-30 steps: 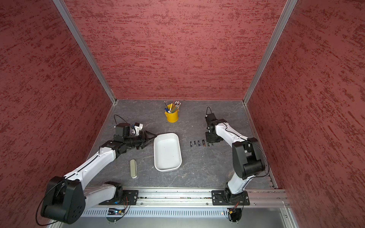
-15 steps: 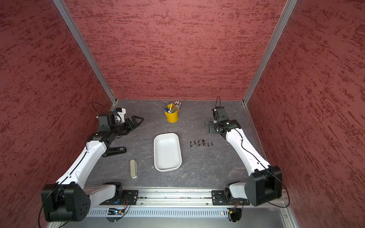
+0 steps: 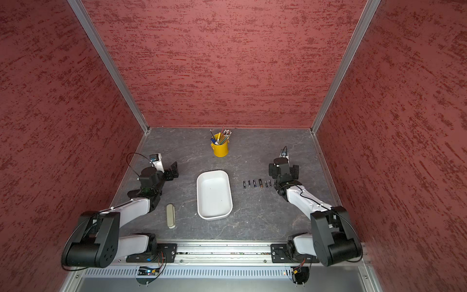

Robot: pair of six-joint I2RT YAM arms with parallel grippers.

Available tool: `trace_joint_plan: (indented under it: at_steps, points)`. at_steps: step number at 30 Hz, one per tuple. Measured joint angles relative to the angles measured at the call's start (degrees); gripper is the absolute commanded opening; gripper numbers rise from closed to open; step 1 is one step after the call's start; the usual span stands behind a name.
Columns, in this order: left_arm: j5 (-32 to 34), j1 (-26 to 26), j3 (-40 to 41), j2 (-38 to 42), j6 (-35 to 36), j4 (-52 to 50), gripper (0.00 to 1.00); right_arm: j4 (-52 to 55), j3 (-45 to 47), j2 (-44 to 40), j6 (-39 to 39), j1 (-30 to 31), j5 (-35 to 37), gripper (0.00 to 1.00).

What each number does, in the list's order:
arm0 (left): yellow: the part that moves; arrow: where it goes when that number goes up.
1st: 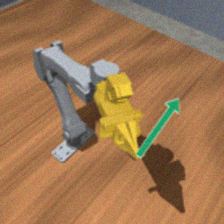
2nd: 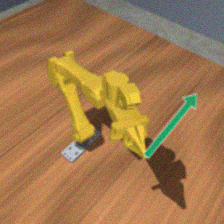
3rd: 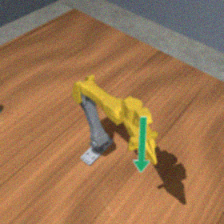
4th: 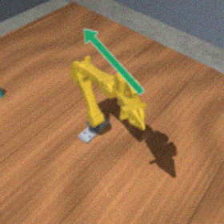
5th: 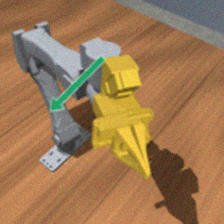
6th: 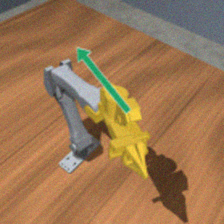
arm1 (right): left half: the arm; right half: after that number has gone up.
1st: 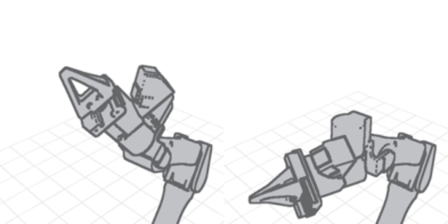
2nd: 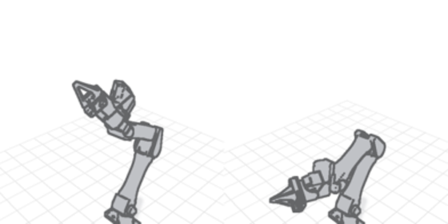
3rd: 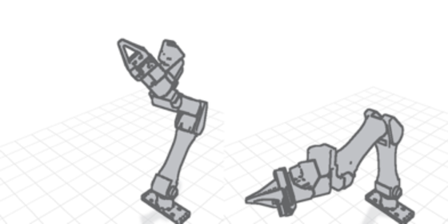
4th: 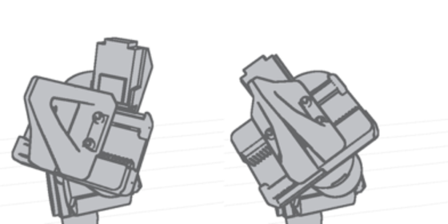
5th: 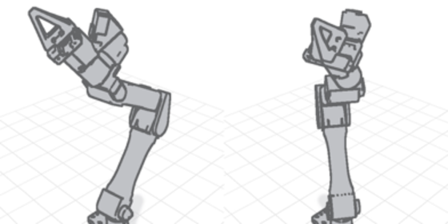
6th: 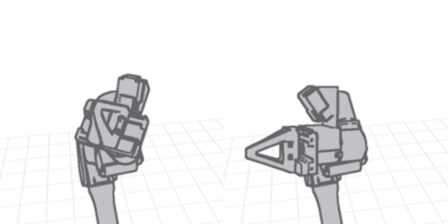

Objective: Take the batteries out of the storage box
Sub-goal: Reset both arms

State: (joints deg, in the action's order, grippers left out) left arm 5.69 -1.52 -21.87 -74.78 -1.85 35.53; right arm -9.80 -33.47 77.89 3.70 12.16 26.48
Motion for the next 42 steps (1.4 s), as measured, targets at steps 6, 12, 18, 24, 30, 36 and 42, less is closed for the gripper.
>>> trace_joint_plan:
  at_steps: [6,12,18,24,30,36,42]
  points:
    - [0.4,1.7,-6.0,-1.1,0.7,0.7,1.0,-16.8,5.2,6.0,-4.2,-0.4,2.0,0.99]
    - [-2.7,4.5,-7.4,-1.0,-0.1,-2.1,1.0,-28.5,5.6,10.8,-6.1,-1.5,1.6,0.98]
    - [-3.6,5.0,-2.2,-4.5,-0.5,3.7,1.0,-38.4,12.4,8.3,-6.1,-3.4,-0.8,0.99]
    - [-1.3,1.7,2.5,-14.0,0.7,12.5,1.0,-45.3,15.3,8.4,-6.1,-4.4,-5.4,0.99]
    - [0.3,1.6,2.3,-13.9,0.7,16.7,1.0,-57.3,21.7,13.3,-6.9,-5.0,-10.2,0.99]
    - [0.7,1.6,2.6,-13.8,0.9,20.0,1.0,-62.8,21.8,13.7,-7.9,-5.1,-13.3,0.98]
    - [0.9,1.6,6.6,-13.7,0.9,25.5,1.0,-62.8,21.0,13.7,-8.5,-4.9,-13.7,0.98]
